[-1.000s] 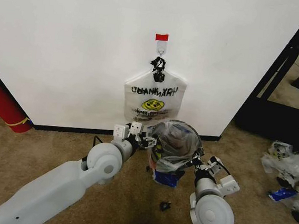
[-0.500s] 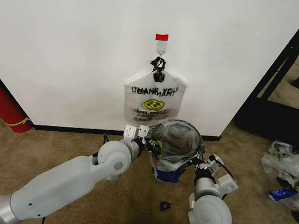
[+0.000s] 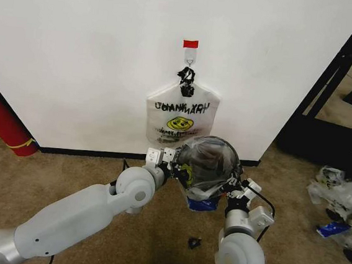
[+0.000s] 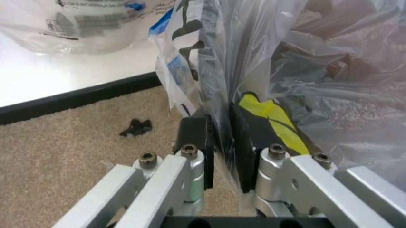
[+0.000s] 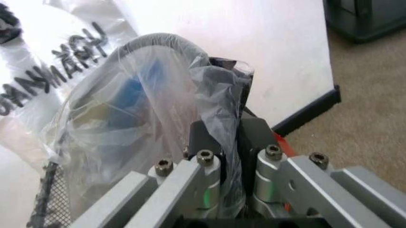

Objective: Pick up the garbage bag from the wall and place it over the trash bin.

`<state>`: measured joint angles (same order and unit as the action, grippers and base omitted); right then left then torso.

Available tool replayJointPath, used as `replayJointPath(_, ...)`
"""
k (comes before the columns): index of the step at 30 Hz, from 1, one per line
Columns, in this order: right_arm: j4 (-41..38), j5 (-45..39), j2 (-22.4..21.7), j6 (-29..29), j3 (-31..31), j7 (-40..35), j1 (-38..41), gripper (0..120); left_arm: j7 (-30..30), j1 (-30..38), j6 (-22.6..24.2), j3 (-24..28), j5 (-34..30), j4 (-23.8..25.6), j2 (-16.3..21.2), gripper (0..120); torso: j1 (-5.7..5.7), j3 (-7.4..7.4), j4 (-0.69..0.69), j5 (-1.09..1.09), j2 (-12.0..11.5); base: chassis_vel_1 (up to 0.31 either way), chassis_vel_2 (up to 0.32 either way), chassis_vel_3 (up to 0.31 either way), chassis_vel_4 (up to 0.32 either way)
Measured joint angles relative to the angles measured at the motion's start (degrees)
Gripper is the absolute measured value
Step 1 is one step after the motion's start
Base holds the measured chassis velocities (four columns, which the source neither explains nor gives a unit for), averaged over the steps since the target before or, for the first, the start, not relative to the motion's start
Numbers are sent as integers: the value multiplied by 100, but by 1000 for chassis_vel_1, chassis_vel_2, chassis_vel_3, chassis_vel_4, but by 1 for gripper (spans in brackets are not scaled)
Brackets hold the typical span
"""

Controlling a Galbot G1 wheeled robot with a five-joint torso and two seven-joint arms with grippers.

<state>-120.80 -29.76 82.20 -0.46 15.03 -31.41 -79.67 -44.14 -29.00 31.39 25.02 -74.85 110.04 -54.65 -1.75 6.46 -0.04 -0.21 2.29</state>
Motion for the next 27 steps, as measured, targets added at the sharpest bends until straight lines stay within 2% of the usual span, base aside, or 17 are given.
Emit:
replayJointPath(6,91,33,-16,97,53,118,-57,6,-170,13,-66,-82,-134,90,28,7,0,0,-1,1,0,0,0,0,0)
replayJointPath(10,163,2,-42,148,90,129,-89,20,-326,-10,-136,-145,-145,170,71,4,0,0,1,-1,0,0,0,0,0)
replayJointPath(12,165,-27,-58,154,92,140,-128,32,-381,-34,-141,-184,-162,211,104,4,0,0,0,2,0,0,0,0,0)
replayJointPath(13,165,-27,-58,154,92,140,-128,32,-381,-34,-141,-184,-162,211,104,4,0,0,0,2,0,0,0,0,0)
replayJointPath(16,145,-40,-70,154,86,154,-165,42,-399,-67,-140,-220,-167,240,140,4,0,0,0,0,0,0,0,0,0)
replayJointPath(17,118,-47,-85,154,81,168,-195,49,-409,-82,-138,-232,-169,255,157,4,0,0,0,0,0,0,0,0,0)
replayJointPath(24,62,-61,-190,179,99,301,-305,69,-421,-101,-127,-251,-176,264,217,4,0,0,0,0,0,0,0,0,0)
replayJointPath(27,14,-142,-305,330,192,487,-400,86,-411,-77,-126,-254,-182,271,258,3,0,0,0,1,0,0,0,0,0)
